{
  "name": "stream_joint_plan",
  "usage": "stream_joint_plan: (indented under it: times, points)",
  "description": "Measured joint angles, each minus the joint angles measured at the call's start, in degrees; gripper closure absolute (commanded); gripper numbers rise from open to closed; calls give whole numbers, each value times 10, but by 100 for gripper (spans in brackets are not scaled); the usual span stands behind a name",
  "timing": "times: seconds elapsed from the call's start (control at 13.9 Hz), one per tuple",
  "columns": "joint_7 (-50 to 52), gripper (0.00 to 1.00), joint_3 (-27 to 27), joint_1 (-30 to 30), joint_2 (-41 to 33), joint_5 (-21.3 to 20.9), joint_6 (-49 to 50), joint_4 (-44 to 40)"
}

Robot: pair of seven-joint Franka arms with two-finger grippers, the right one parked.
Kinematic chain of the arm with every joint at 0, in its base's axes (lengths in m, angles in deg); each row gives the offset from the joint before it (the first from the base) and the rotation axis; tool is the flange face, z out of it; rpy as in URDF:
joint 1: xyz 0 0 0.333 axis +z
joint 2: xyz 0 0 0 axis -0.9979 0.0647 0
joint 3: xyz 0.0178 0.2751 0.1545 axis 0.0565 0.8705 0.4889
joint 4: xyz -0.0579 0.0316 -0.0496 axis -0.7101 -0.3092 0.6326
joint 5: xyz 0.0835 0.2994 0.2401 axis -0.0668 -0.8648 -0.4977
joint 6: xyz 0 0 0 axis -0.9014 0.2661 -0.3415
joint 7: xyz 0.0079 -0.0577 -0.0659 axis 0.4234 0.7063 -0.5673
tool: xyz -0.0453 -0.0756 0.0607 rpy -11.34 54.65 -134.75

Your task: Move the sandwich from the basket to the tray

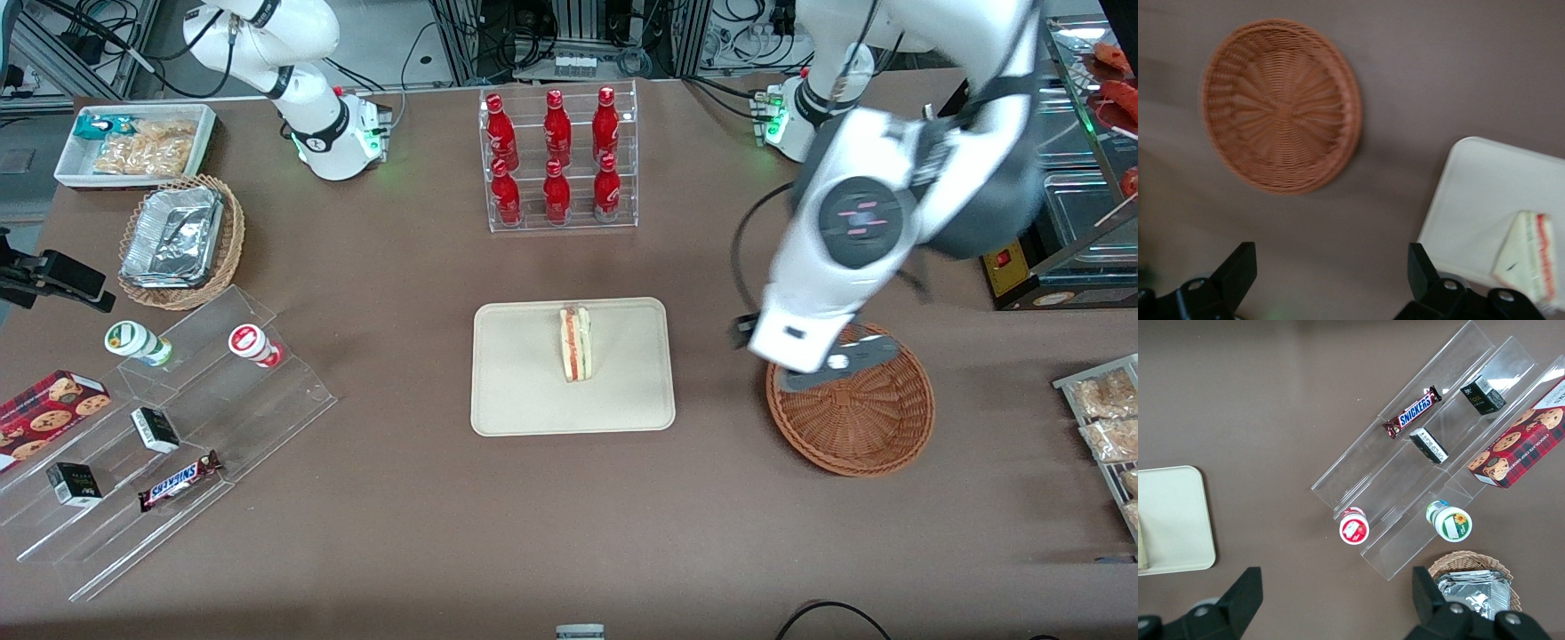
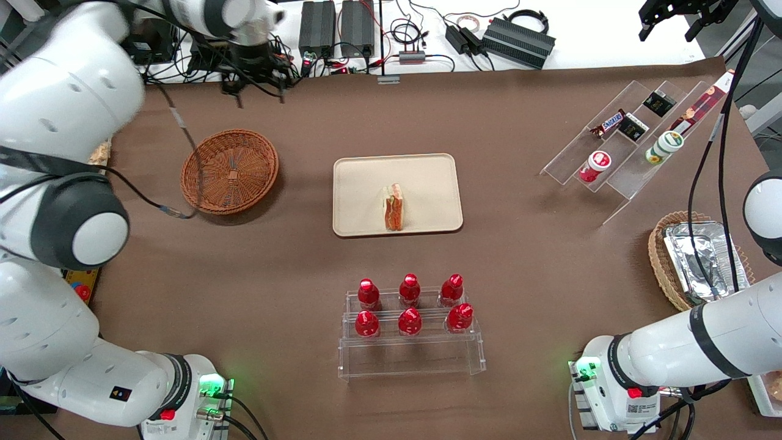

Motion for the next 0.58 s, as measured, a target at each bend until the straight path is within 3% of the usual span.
stream_joint_plan:
  times: [0.58]
  points:
    - [-198, 0, -18, 148, -91, 6, 104, 25]
